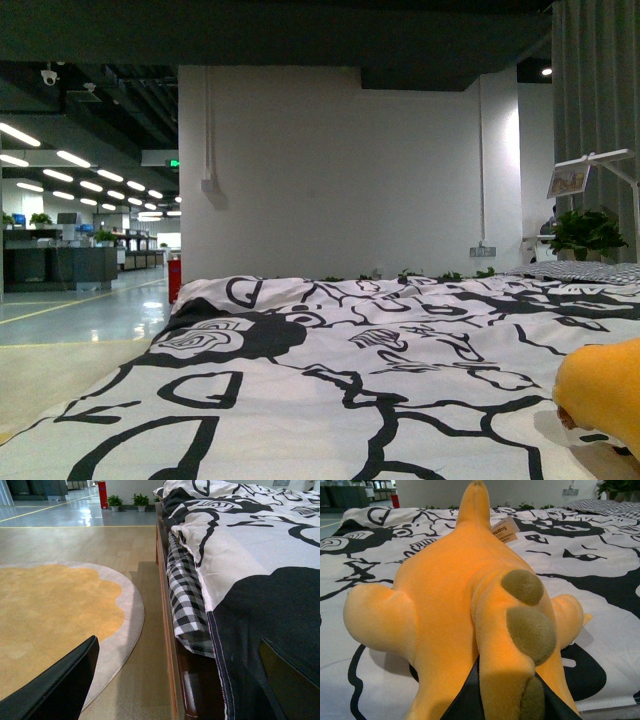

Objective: Put away toys

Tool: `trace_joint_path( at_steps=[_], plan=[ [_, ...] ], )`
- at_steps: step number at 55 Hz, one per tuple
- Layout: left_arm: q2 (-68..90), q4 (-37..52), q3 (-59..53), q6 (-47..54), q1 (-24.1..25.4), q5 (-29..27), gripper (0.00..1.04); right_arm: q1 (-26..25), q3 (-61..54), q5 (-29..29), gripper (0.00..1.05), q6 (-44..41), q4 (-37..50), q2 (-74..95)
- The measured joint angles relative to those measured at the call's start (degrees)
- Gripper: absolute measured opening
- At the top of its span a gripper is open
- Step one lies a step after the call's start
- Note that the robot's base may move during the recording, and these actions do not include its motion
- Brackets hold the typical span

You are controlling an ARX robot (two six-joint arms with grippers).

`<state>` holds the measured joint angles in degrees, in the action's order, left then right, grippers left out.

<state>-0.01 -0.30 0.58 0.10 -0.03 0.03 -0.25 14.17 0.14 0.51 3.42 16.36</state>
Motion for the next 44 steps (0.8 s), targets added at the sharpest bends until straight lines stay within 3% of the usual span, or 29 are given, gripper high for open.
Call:
trace_joint_path(
  at_steps=[44],
  plan=[
    [0.0, 0.0, 0.0, 0.0, 0.0, 0.0, 0.98, 0.02, -9.6, 0.17, 0.07, -0.15, -3.43, -13.49]
  ],
)
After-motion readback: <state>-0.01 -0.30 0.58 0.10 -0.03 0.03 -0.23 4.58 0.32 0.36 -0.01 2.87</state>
